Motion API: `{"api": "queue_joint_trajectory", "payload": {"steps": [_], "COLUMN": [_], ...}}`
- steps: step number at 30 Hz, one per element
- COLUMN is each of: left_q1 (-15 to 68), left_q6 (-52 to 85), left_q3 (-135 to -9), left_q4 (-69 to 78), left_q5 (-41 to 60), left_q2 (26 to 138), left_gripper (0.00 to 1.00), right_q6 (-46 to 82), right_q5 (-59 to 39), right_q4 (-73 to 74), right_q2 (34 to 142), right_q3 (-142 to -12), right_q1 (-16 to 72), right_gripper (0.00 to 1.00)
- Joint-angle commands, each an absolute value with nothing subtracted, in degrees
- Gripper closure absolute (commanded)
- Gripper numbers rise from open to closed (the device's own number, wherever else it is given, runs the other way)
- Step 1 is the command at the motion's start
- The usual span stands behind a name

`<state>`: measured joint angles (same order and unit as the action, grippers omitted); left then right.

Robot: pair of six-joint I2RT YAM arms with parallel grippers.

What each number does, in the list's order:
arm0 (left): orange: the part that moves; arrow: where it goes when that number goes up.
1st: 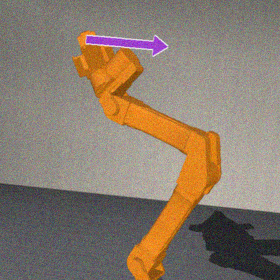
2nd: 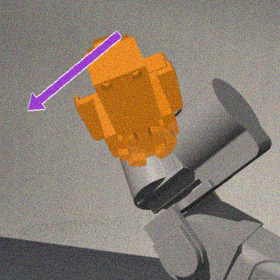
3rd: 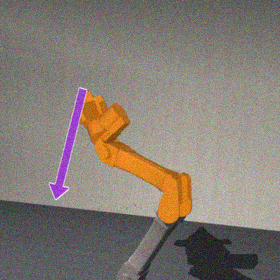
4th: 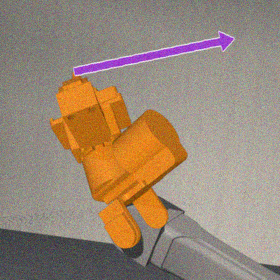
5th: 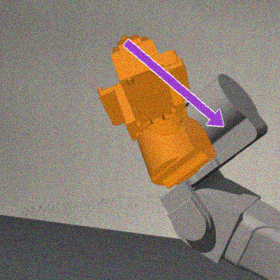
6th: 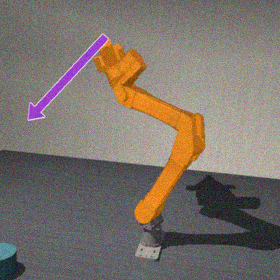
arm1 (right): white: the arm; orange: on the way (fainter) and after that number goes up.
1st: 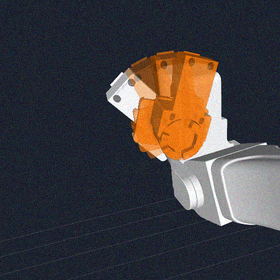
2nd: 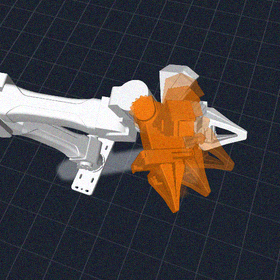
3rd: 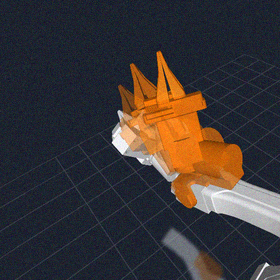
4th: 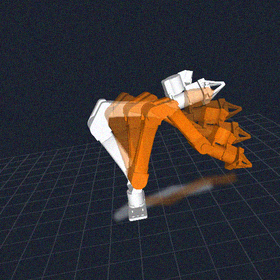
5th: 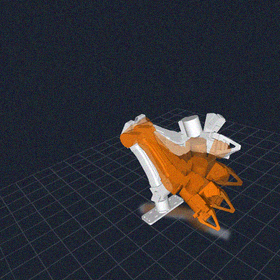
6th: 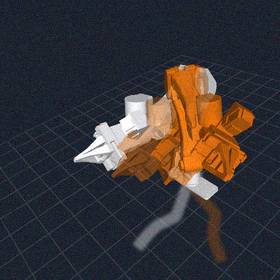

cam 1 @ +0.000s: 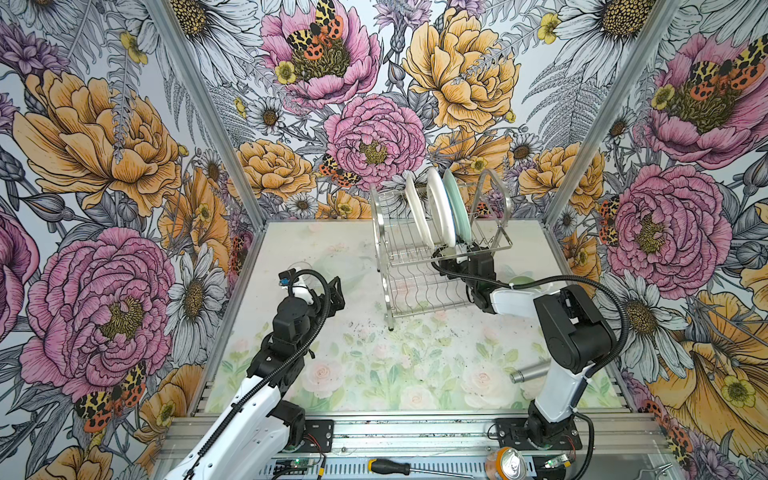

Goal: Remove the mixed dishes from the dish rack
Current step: 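Lower the open right gripper around the green glass cup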

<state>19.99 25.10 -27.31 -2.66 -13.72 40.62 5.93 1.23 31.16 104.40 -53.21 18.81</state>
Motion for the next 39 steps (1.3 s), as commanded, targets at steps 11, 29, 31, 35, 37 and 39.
{"api": "queue_joint_trajectory", "payload": {"steps": [11,29,31,35,37,39], "left_q1": [19.5,19.3,19.2,19.1,19.1,19.1], "left_q6": [24.9,24.9,25.0,25.0,25.0,25.0], "left_q3": [-26.4,-26.4,-26.4,-26.4,-26.4,-26.5], "left_q4": [-0.7,-0.2,-0.2,0.0,0.0,0.0], "left_q5": [-14.4,-14.4,-14.4,-14.5,-14.4,-14.4], "left_q2": [41.0,41.8,42.1,42.3,42.4,42.6], "left_gripper": [0.01,0.01,0.01,0.01,0.01,0.01], "right_q6": [6.9,2.7,2.2,1.7,1.7,1.7], "right_q5": [5.8,7.5,5.5,1.6,-0.4,-1.8], "right_q4": [29.8,26.8,27.3,28.0,28.8,29.5], "right_q2": [105.3,106.9,107.0,107.0,106.9,106.9], "right_q3": [-53.7,-56.7,-56.7,-56.6,-56.2,-55.9], "right_q1": [18.3,18.3,18.3,18.3,18.1,18.1], "right_gripper": [0.09,0.16,0.17,0.17,0.17,0.19]}}
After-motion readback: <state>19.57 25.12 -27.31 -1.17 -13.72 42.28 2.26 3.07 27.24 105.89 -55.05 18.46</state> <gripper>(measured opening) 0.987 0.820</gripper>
